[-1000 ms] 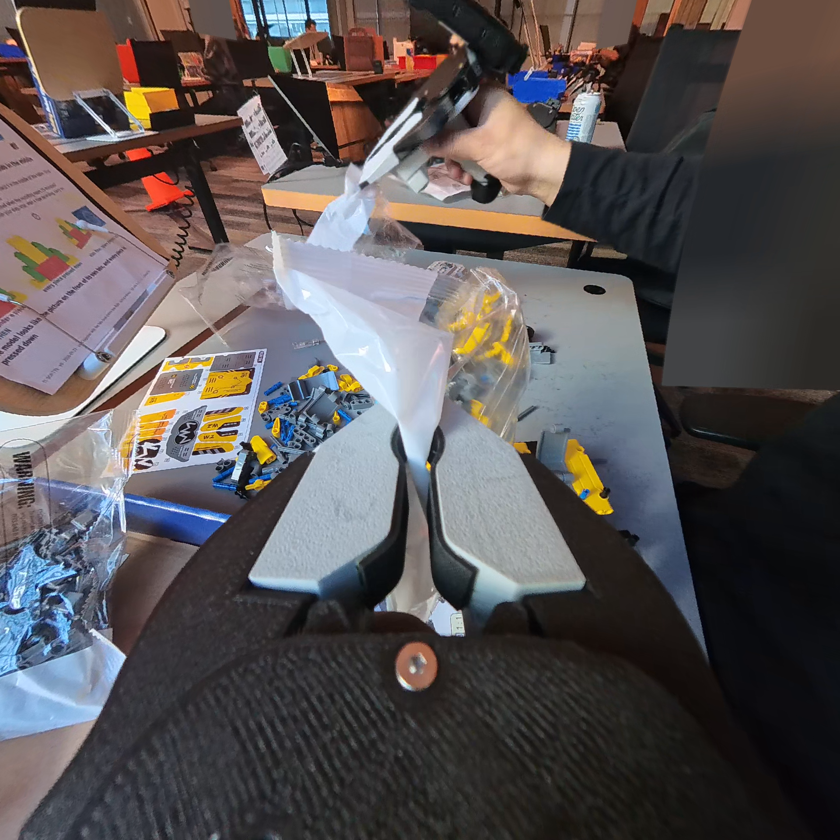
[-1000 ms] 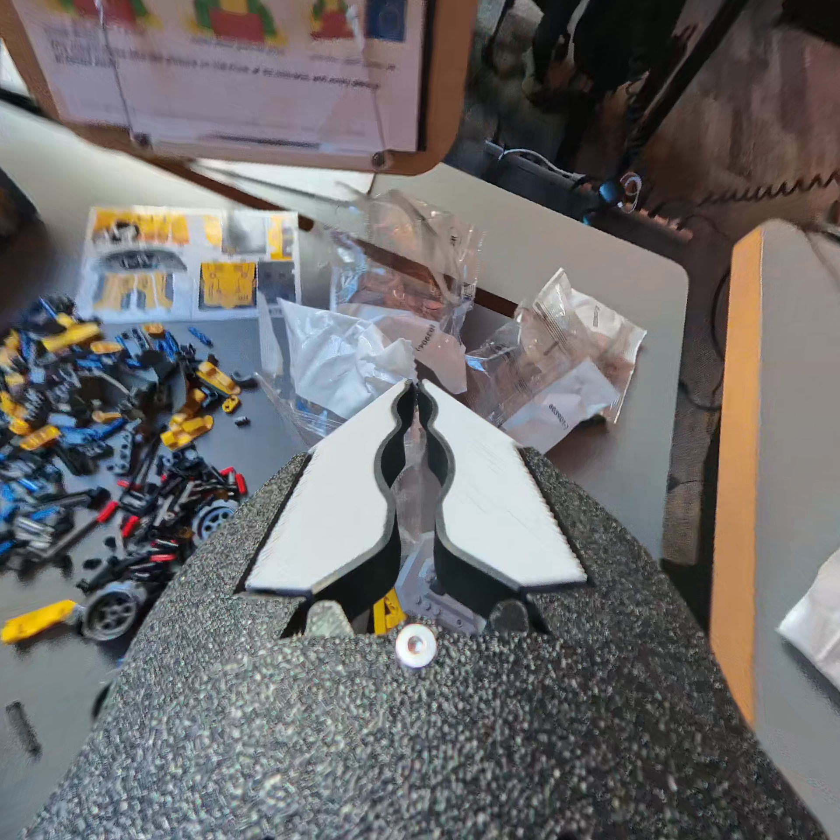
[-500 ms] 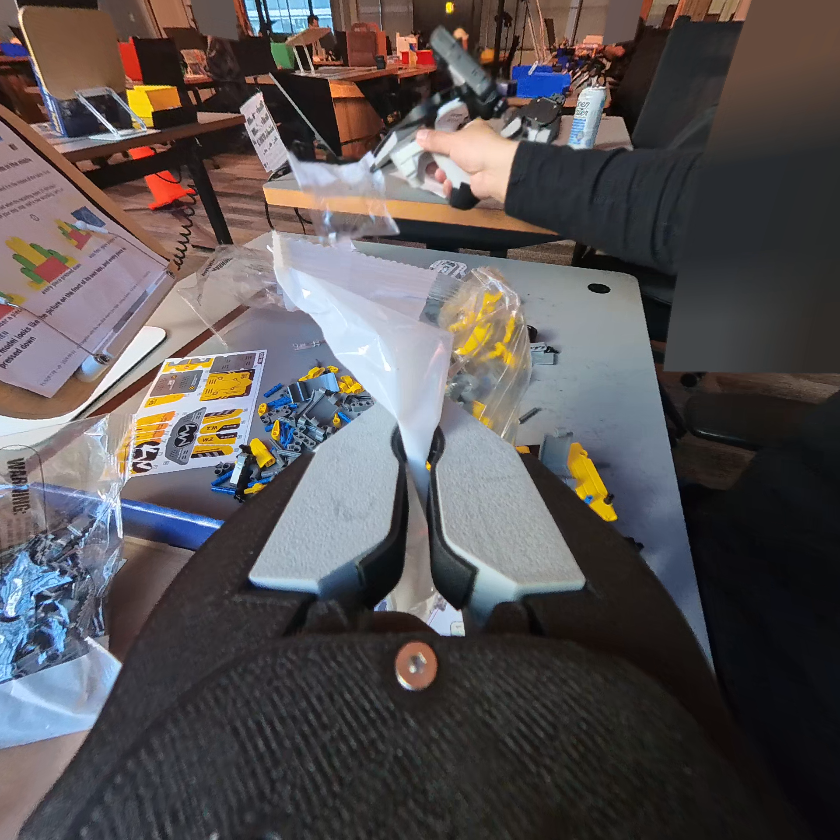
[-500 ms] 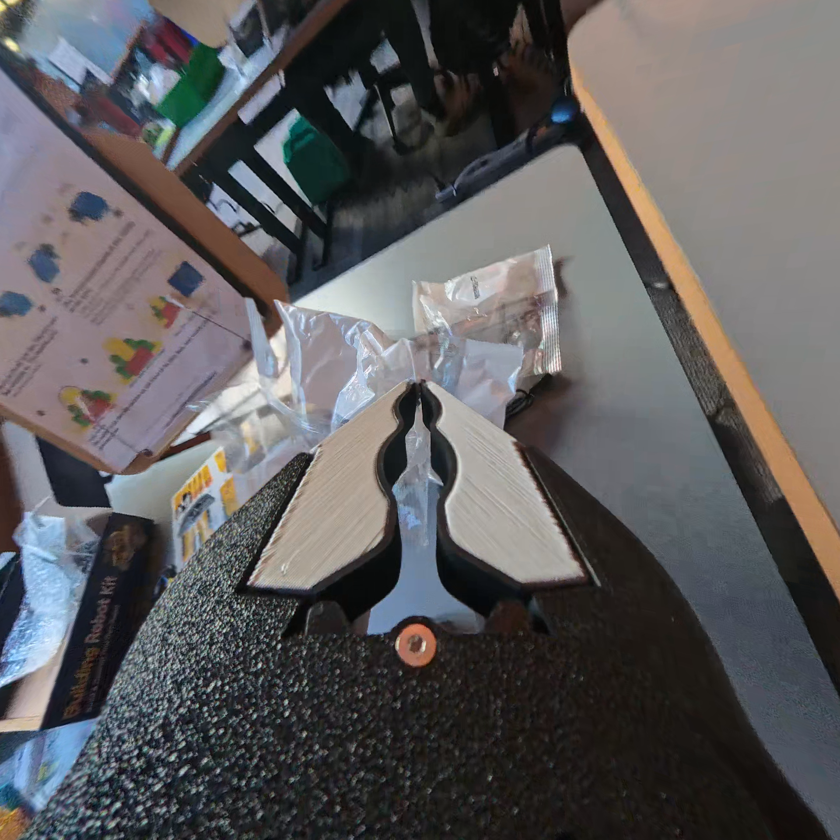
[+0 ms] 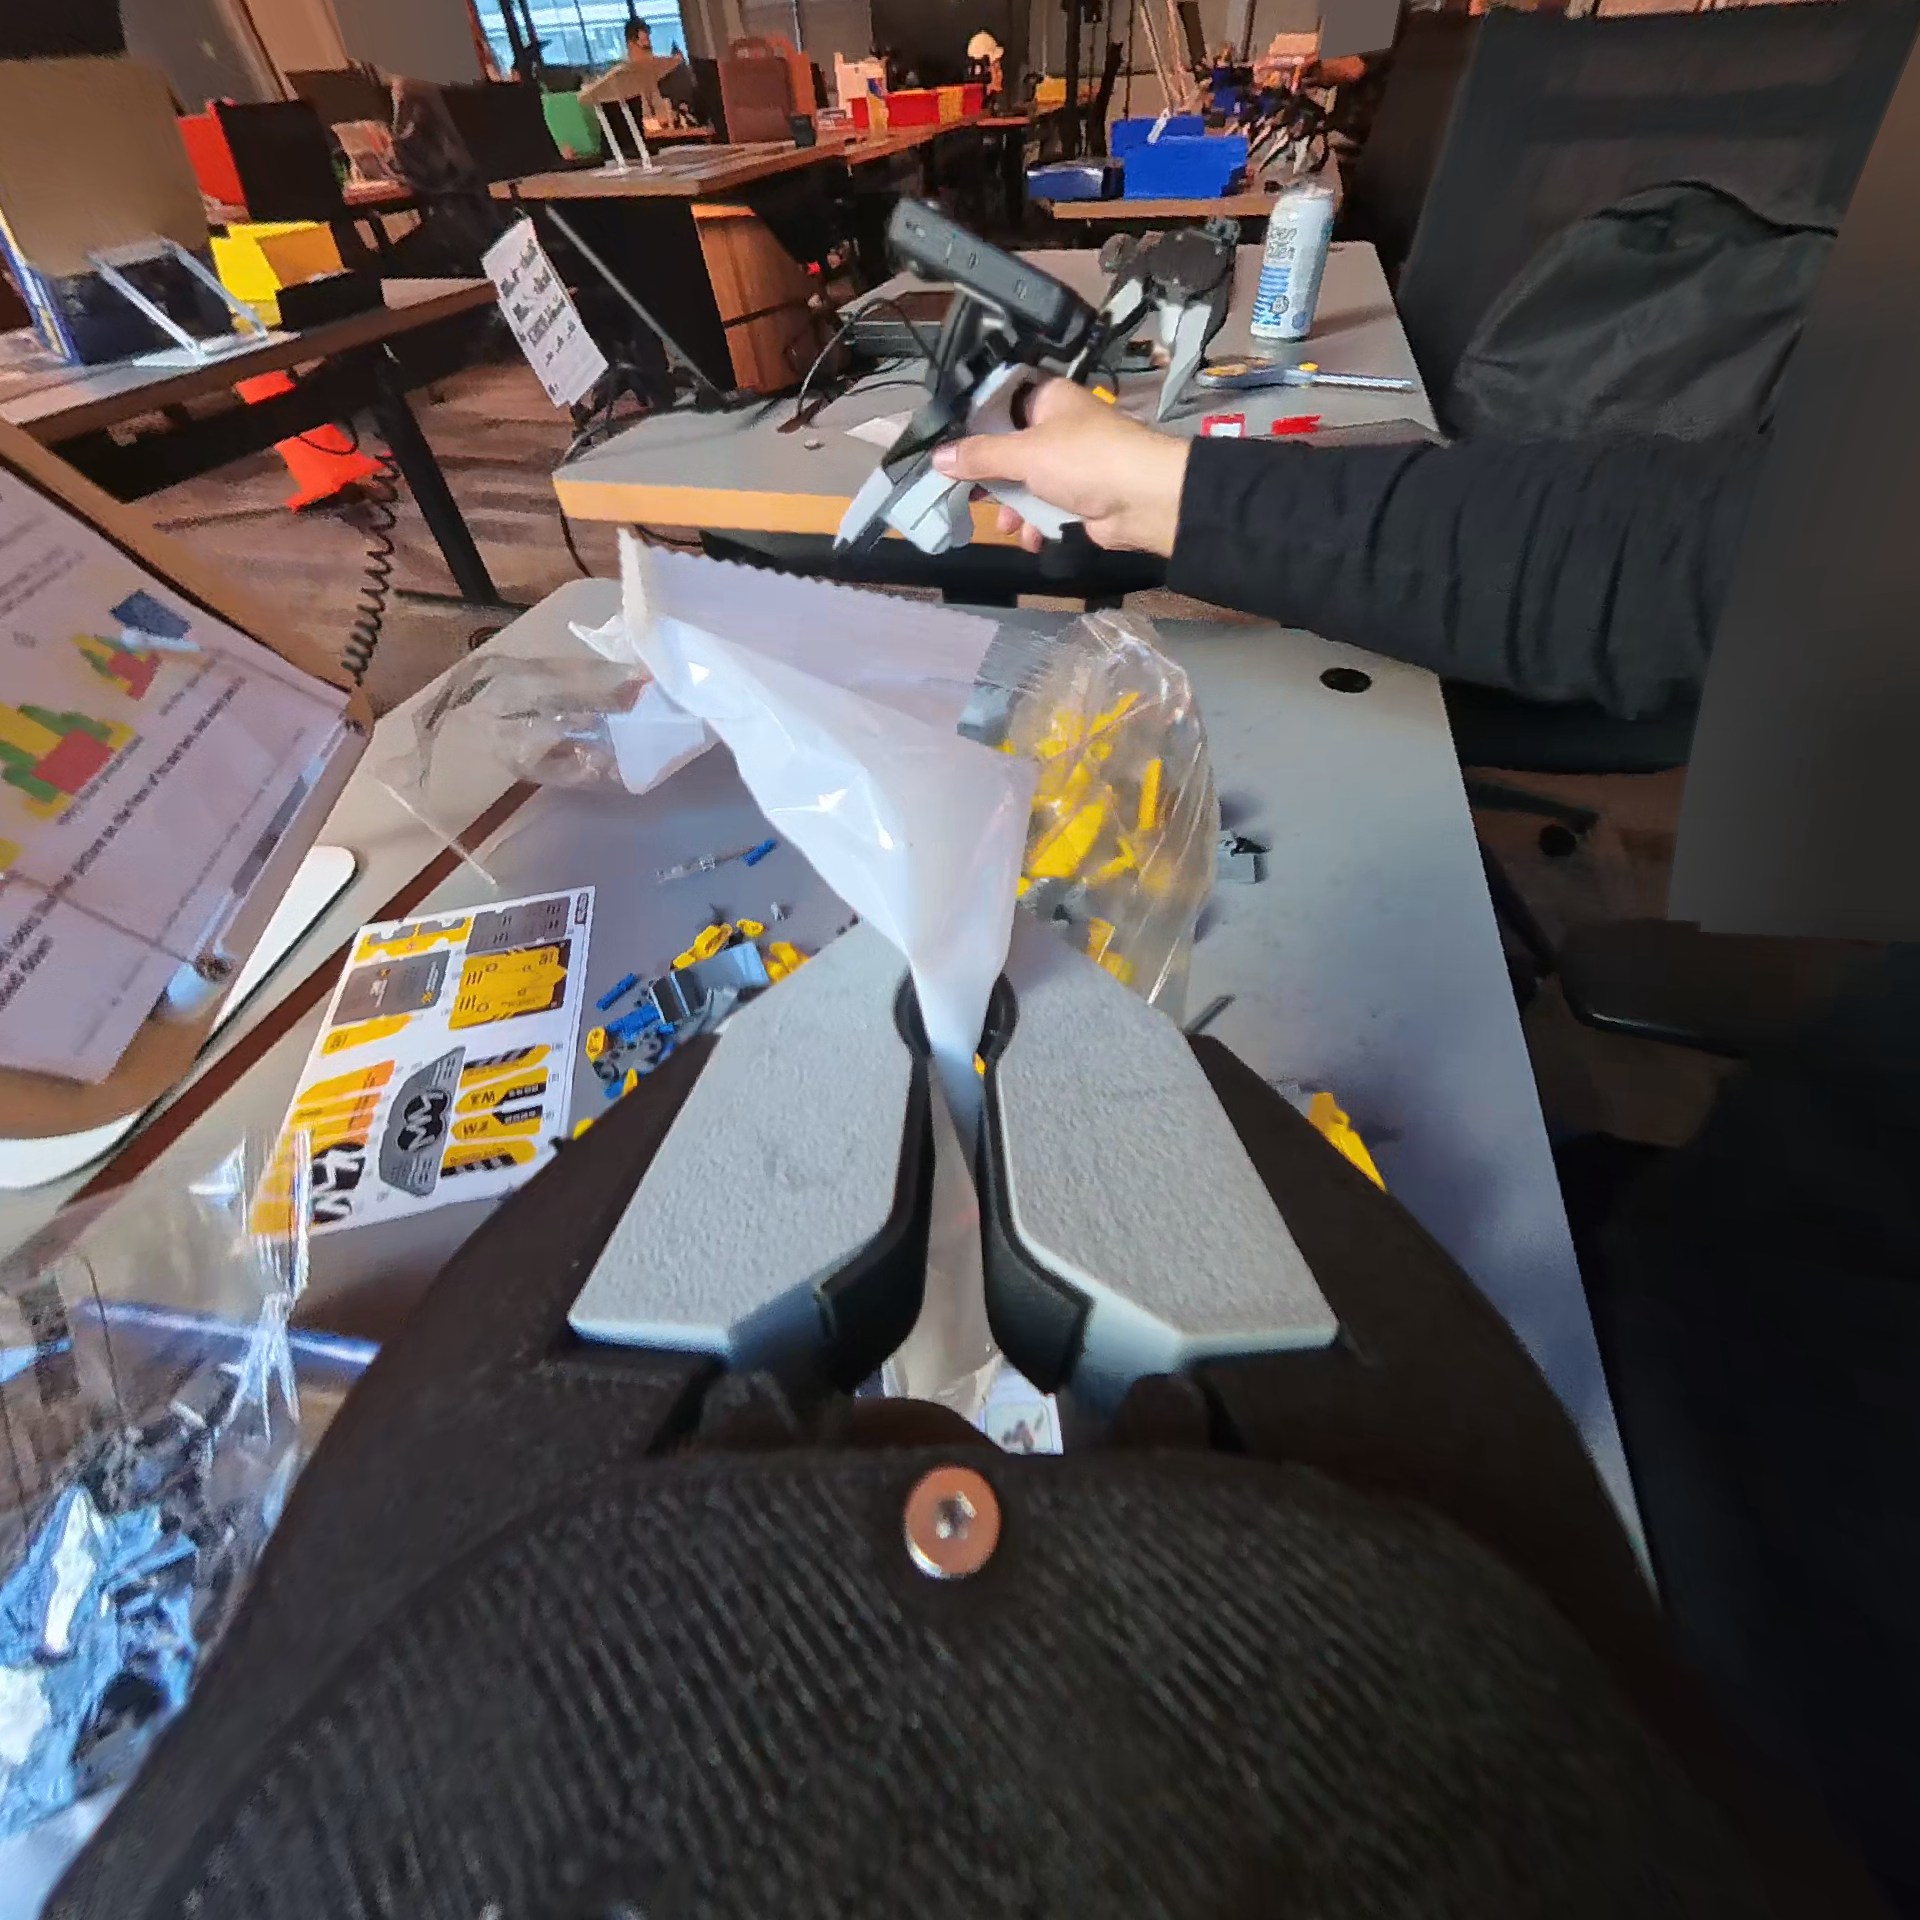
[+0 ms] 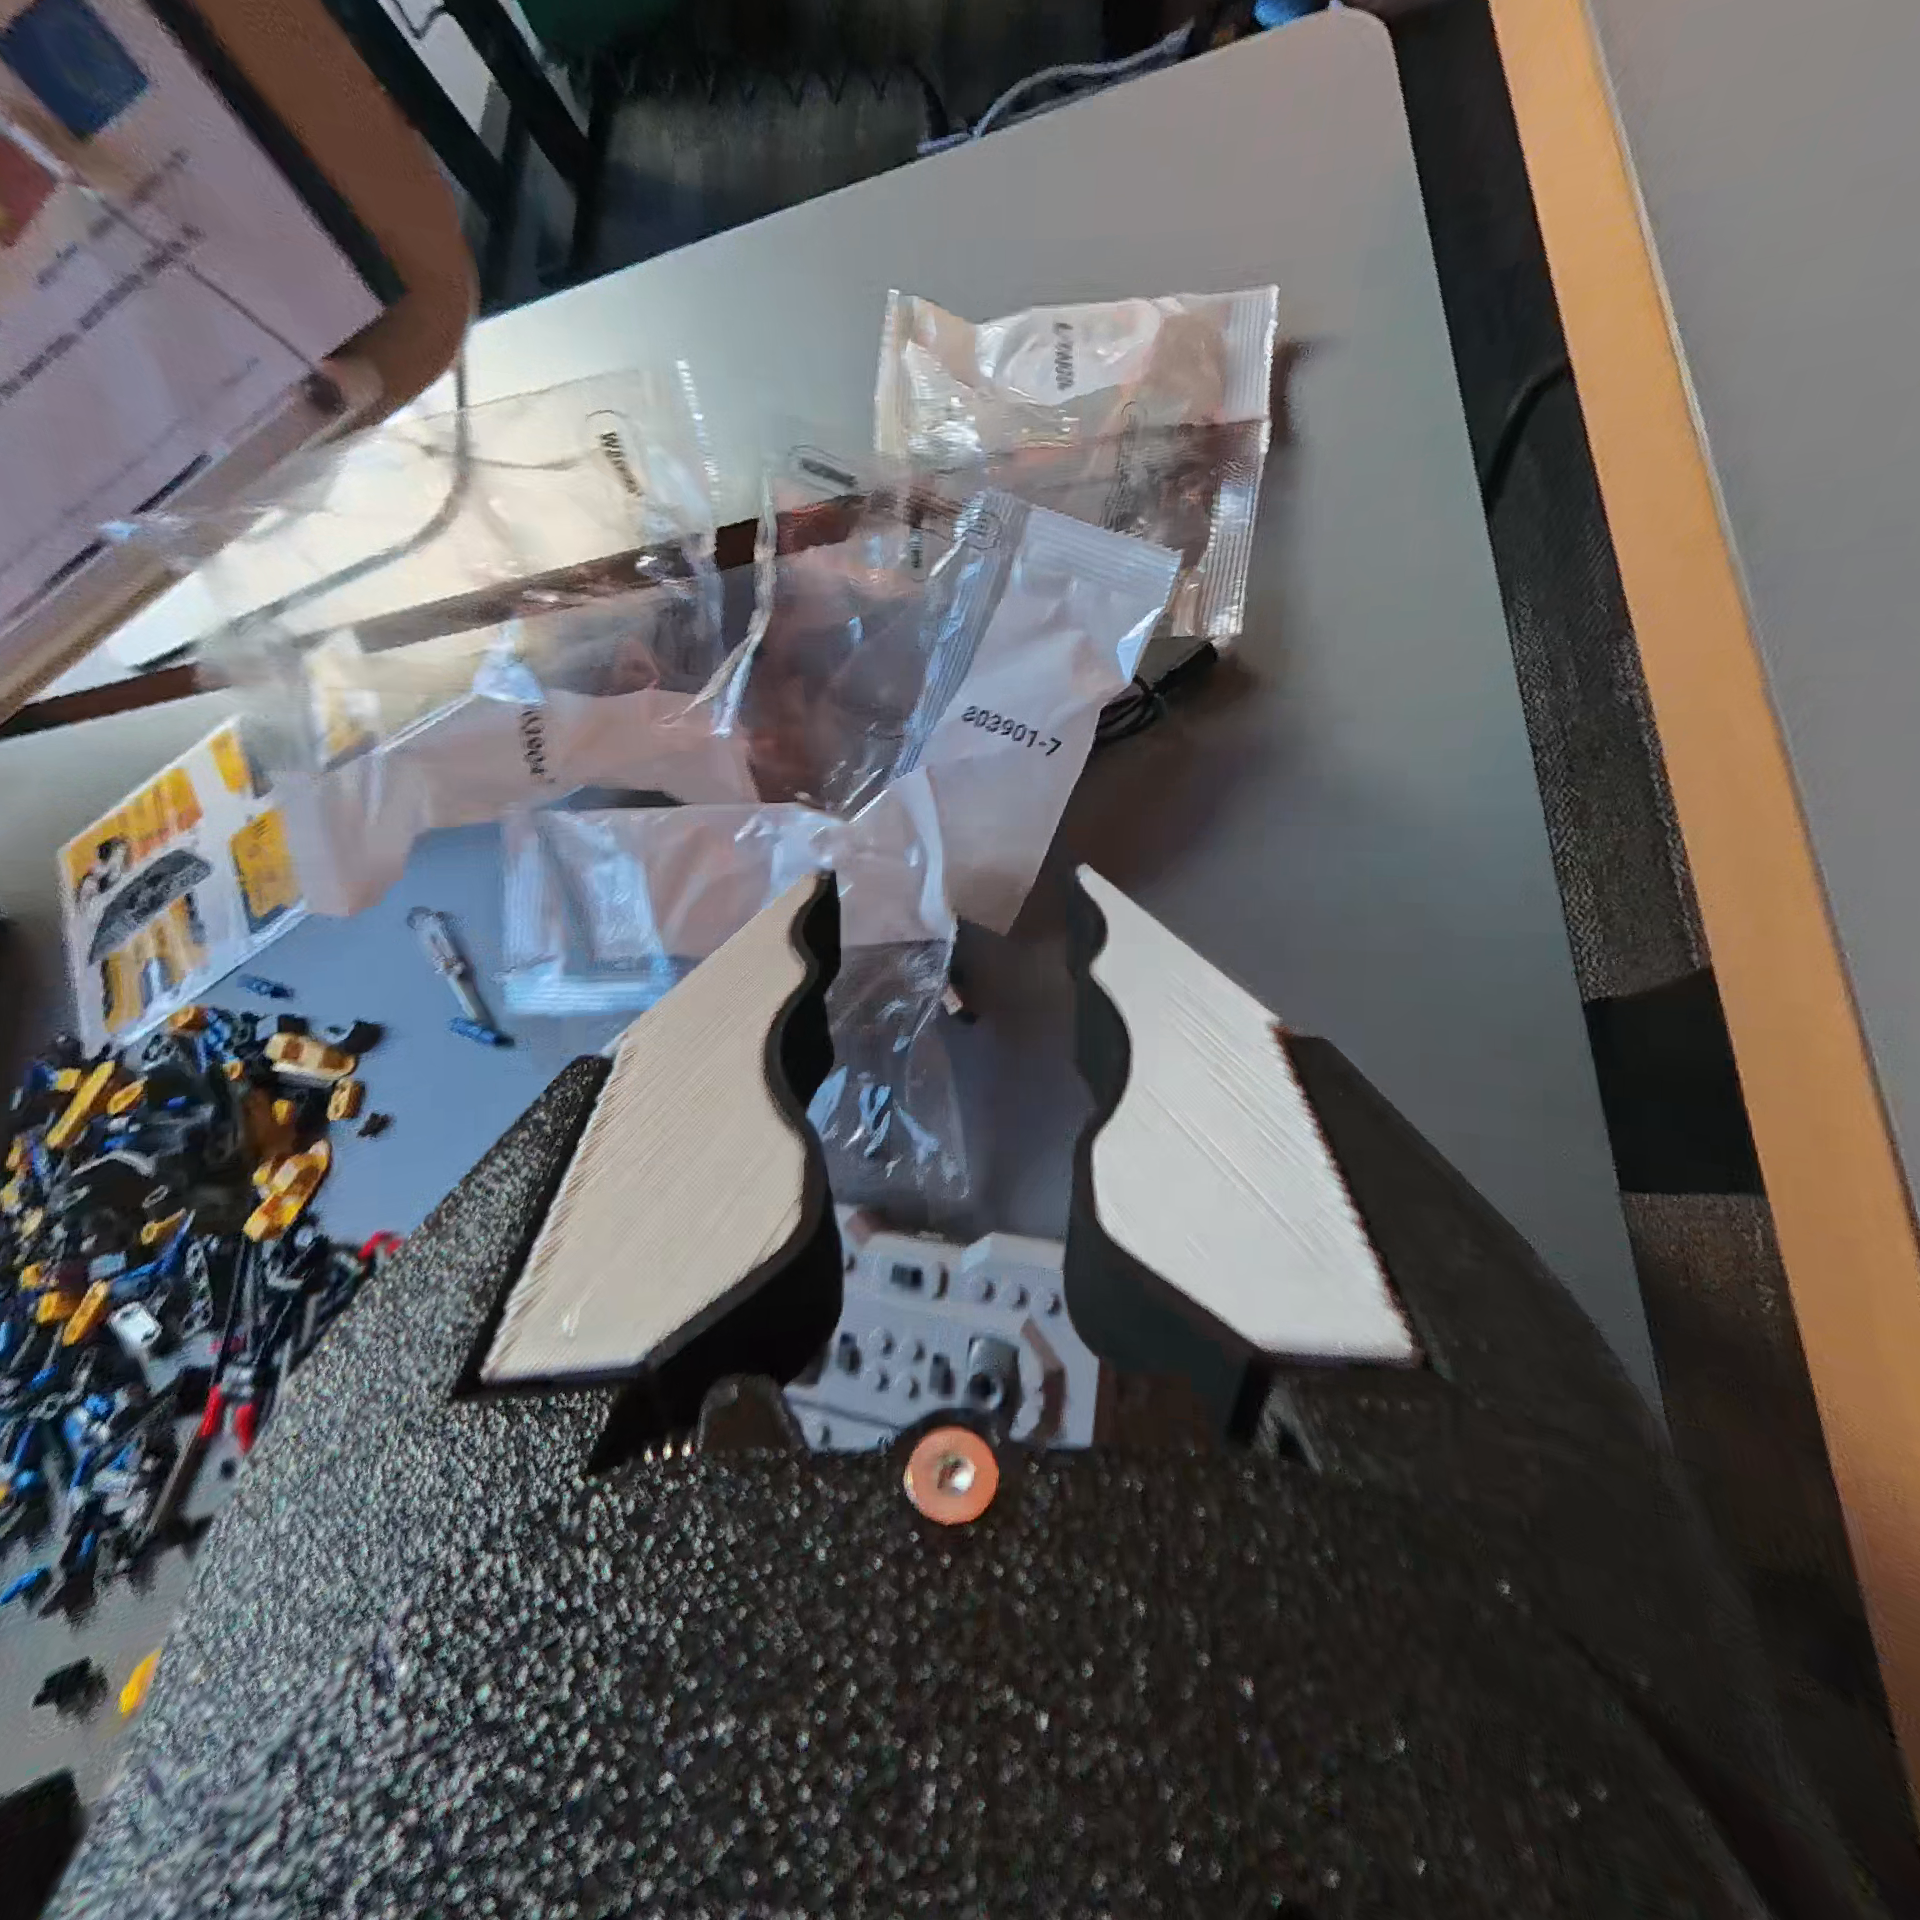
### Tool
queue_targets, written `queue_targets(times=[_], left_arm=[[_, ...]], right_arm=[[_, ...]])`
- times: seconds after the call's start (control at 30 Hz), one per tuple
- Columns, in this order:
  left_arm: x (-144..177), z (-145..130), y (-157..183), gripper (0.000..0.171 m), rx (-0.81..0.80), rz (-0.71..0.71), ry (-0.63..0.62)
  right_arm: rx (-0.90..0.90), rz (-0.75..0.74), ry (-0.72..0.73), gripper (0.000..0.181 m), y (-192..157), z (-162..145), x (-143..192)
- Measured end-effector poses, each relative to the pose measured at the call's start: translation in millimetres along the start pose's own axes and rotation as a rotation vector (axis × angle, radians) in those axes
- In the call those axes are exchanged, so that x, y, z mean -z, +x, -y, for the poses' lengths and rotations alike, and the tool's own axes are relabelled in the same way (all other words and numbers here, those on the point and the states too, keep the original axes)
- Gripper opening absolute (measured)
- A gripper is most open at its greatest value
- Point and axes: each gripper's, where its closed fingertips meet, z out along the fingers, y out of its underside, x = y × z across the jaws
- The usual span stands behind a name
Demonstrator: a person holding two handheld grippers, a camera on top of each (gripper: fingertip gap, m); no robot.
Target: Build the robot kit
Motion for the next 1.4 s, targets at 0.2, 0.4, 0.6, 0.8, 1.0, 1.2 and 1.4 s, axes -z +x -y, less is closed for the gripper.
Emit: queue_targets(times=[0.2, 0.4, 0.6, 0.8, 1.0, 1.2, 1.4], left_arm=[[-28.0, 32.4, -4.3, 0.000, -0.031, -0.039, -0.001], [-54.2, 60.7, -9.0, 0.000, -0.094, -0.042, -0.016], [-58.8, 62.6, -4.7, 0.000, -0.085, -0.045, -0.015], [-52.9, 49.4, -1.2, 0.000, -0.107, -0.019, -0.056], [-47.0, 42.0, -1.2, 0.000, -0.094, -0.035, -0.058], [-50.0, 37.1, -2.7, 0.000, -0.084, -0.052, -0.048], [-50.6, 37.7, -0.5, 0.000, -0.081, -0.059, -0.037]], right_arm=[[0.201, 0.205, 0.023, 0.043, -66.7, -37.2, 42.4], [0.256, 0.078, -0.059, 0.054, -33.5, -53.5, 26.8], [0.069, 0.188, -0.253, 0.066, -12.7, -47.3, -30.1], [-0.046, 0.294, -0.355, 0.032, -21.6, -53.8, -56.8], [-0.110, 0.361, -0.298, 0.022, -25.3, -45.6, -33.0], [-0.046, 0.390, -0.182, 0.021, -40.0, -25.7, 4.7], [0.077, 0.253, -0.039, 0.021, -37.2, 10.6, 26.1]])
